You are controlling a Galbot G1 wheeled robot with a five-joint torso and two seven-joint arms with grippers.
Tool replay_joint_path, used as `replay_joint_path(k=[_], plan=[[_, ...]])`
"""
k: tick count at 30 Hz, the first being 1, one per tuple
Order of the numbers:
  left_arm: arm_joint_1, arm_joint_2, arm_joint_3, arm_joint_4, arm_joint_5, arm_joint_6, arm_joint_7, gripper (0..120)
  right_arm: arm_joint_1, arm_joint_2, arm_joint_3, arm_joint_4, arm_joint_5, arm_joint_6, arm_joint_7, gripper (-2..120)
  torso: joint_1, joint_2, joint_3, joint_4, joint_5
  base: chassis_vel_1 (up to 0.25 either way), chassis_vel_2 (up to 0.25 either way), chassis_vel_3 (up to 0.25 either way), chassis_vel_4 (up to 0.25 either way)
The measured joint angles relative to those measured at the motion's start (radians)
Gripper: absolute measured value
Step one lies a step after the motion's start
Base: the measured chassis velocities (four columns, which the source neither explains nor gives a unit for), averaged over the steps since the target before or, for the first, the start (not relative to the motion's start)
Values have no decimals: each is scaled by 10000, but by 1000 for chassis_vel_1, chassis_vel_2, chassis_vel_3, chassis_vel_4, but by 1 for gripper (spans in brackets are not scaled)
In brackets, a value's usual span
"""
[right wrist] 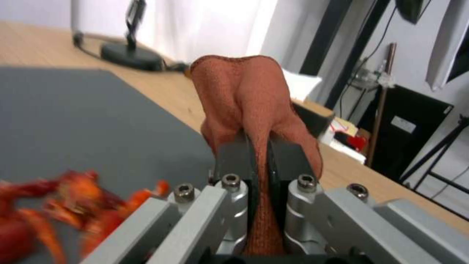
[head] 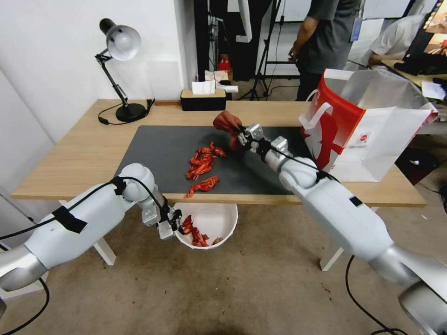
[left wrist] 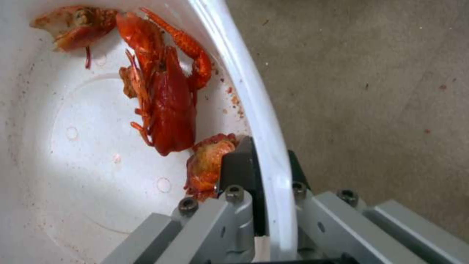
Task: Sweep shrimp from table into container with towel, then put container into takeout bag.
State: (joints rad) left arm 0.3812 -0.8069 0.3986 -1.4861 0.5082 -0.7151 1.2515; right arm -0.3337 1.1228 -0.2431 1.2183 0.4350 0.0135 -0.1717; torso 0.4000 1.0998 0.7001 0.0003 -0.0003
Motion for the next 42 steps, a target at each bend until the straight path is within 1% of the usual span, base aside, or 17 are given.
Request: replay_joint_path(k=[1,2,3,9,11,14,15,18,23,29,42], plan=[[0,0,0,0,0,0,0,0,0,0,0,0,0,0,0,2,0,0,0,0,0,0,0,0,0],[31,35,-60,16,17,-37,3,0,349,243,-43,-974,-410,183,-301,2,0,0,0,-3,4,0,0,0,0],[36,37,-82,40,24,-54,3,0,479,370,-47,-1425,-585,262,-421,2,1,0,0,-5,3,0,0,0,0],[64,36,-154,87,55,-103,4,0,681,644,-49,-2167,-902,394,-648,2,2,0,1,-5,5,0,0,0,0],[114,52,-216,96,74,-133,3,0,944,968,-48,-2883,-1275,512,-1008,2,1,0,0,-3,3,0,0,0,0],[161,91,-251,78,77,-138,3,0,1049,1096,-53,-3141,-1437,523,-1276,2,1,0,-1,-2,2,0,0,0,0],[161,91,-251,78,77,-138,3,0,1049,1096,-53,-3141,-1437,523,-1276,2,1,0,-1,-2,2,0,0,0,0],[239,178,-304,21,12,-128,2,0,1058,1134,-171,-3230,-1548,536,-1783,2,1,0,-1,-3,2,0,0,0,0],[317,233,-366,-1,-23,-118,0,0,952,1094,-299,-3096,-1535,539,-2184,2,1,1,-1,-2,3,0,0,0,0],[411,303,-472,-41,-29,-118,-5,0,778,926,-505,-2764,-1029,571,-2847,2,-1,2,-1,-3,2,0,0,0,0],[411,335,-517,-43,-31,-130,-16,0,618,720,-794,-2408,-216,754,-4018,2,-1,2,-2,-4,3,0,0,0,0]])
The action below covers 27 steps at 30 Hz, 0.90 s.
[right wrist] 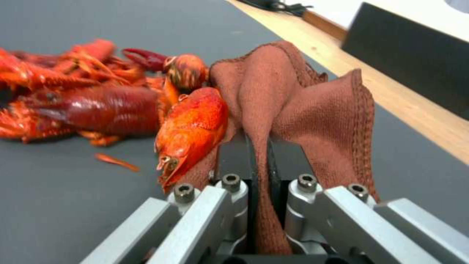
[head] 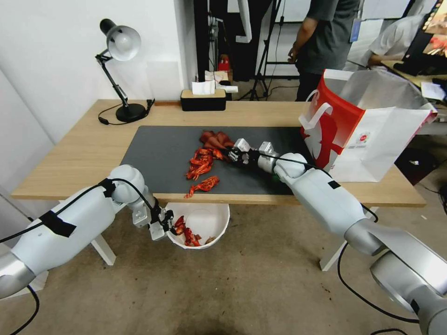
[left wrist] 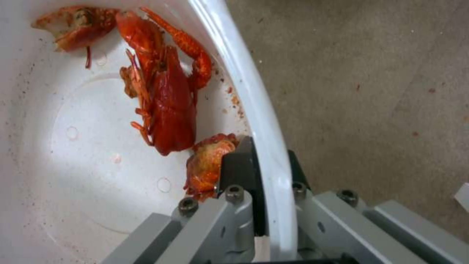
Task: Sweep shrimp from table into container with towel, then put container into takeout bag.
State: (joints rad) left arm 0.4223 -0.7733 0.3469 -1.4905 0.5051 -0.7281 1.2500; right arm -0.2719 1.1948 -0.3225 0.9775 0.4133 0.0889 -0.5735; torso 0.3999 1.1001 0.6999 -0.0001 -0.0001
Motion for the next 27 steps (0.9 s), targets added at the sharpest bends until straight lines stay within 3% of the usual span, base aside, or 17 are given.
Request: replay_joint_path(k=[27], plan=[[-115,-90,113,76,-3,-34,-5,0,-532,-526,-107,971,751,36,-1242,2,1,0,0,0,0,0,0,0,0]])
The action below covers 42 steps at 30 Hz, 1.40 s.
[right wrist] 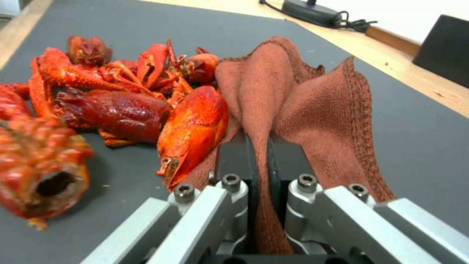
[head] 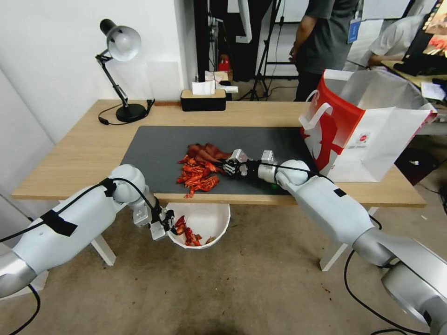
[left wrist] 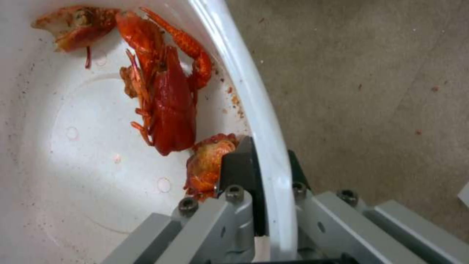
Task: Sweep shrimp from table into container with towel, then put container into takeout bag.
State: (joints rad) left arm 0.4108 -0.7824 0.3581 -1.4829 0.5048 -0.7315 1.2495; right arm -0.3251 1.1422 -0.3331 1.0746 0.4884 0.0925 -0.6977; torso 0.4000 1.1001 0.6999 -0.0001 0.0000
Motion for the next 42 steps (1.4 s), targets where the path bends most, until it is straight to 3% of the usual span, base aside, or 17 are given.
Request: replay_joint_path(k=[42], plan=[[-35,81,-33,10,2,-15,0,0,-837,-900,-73,2017,683,-676,-842,2,0,0,0,0,1,0,0,0,0]])
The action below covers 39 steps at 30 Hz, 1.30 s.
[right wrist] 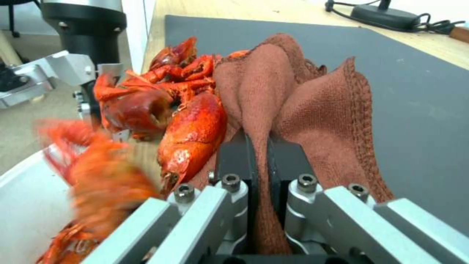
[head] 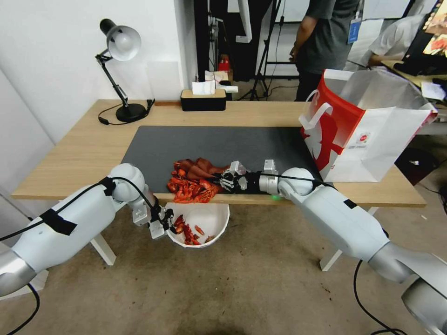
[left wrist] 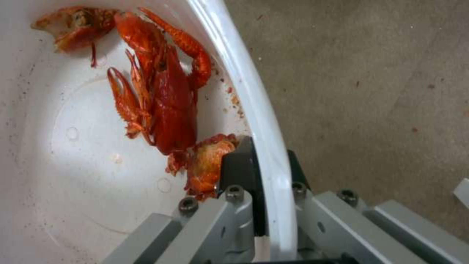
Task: Sweep shrimp from table into container with towel, then put container into takeout bag.
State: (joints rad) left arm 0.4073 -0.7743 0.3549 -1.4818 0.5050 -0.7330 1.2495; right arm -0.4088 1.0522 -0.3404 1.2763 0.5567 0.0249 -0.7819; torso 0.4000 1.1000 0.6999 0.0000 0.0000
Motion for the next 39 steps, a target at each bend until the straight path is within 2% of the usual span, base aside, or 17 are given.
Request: replay_joint_path(k=[39], plan=[[-144,27,138,55,-30,16,0,0,-430,-253,37,692,163,-70,-14,2,0,0,2,0,0,0,0,0,0]])
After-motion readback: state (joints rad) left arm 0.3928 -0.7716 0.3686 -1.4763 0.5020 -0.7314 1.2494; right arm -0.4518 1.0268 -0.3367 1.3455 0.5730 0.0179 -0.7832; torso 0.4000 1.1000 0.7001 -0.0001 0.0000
